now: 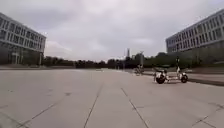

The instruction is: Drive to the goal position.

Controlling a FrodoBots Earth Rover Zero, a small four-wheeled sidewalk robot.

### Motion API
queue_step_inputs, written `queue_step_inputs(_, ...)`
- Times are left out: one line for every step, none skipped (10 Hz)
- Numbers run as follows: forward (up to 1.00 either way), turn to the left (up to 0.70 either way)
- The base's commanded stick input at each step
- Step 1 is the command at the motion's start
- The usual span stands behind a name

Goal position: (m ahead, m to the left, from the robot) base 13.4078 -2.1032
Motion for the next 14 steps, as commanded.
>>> queue_step_inputs(1.00, 0.00)
queue_step_inputs(1.00, -0.40)
queue_step_inputs(1.00, -0.40)
queue_step_inputs(1.00, -0.40)
queue_step_inputs(1.00, -0.40)
queue_step_inputs(1.00, -0.23)
queue_step_inputs(1.00, -0.14)
queue_step_inputs(1.00, -0.04)
queue_step_inputs(1.00, 0.00)
queue_step_inputs(1.00, 0.00)
queue_step_inputs(1.00, 0.00)
queue_step_inputs(1.00, 0.00)
queue_step_inputs(1.00, 0.00)
queue_step_inputs(1.00, 0.00)
